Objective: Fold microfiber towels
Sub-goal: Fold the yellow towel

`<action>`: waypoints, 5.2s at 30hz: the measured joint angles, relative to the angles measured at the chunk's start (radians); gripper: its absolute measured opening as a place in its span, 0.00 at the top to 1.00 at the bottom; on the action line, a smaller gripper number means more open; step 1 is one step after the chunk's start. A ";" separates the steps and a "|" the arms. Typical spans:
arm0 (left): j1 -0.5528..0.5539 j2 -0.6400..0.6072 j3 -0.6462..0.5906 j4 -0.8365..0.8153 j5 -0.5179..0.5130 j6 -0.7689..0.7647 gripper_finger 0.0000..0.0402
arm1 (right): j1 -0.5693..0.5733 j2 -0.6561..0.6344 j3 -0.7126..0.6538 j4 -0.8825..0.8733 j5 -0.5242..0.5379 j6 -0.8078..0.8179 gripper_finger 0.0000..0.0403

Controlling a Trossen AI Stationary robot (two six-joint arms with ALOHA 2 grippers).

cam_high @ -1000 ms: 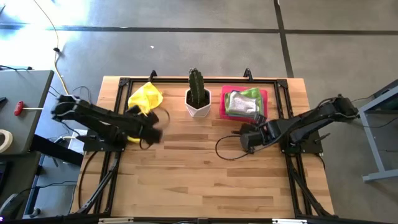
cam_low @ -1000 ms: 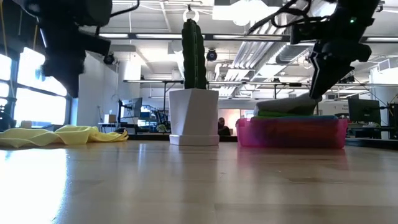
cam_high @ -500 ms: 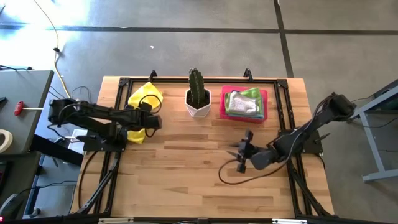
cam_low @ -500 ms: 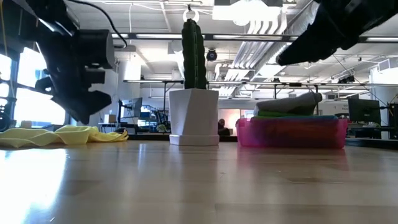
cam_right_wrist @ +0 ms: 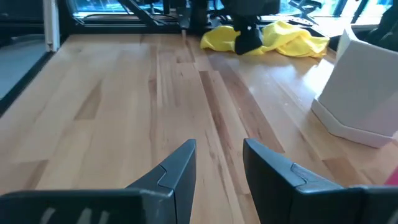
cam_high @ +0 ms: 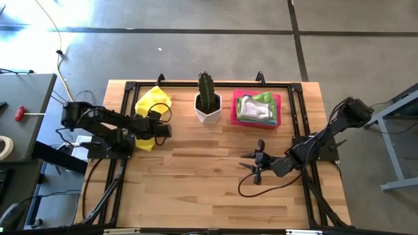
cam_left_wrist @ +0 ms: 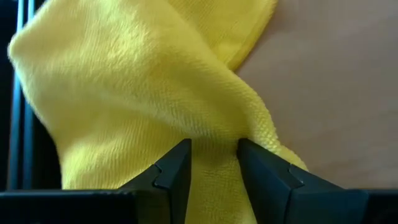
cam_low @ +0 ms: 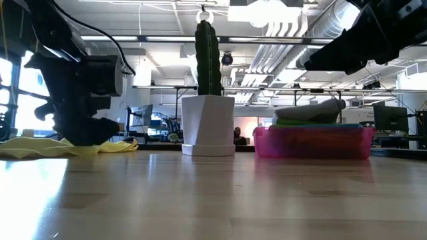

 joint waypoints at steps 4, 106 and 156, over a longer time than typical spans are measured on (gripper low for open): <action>-0.050 0.063 -0.001 0.085 -0.045 -0.001 0.69 | 0.000 0.000 -0.003 0.009 -0.018 -0.001 0.69; -0.768 0.490 0.620 0.774 0.609 0.709 0.69 | -0.009 0.000 -0.003 0.021 -0.301 0.147 0.69; -0.802 0.530 0.622 0.421 0.277 0.425 0.69 | -0.179 0.418 0.294 -0.432 -0.310 -0.555 0.69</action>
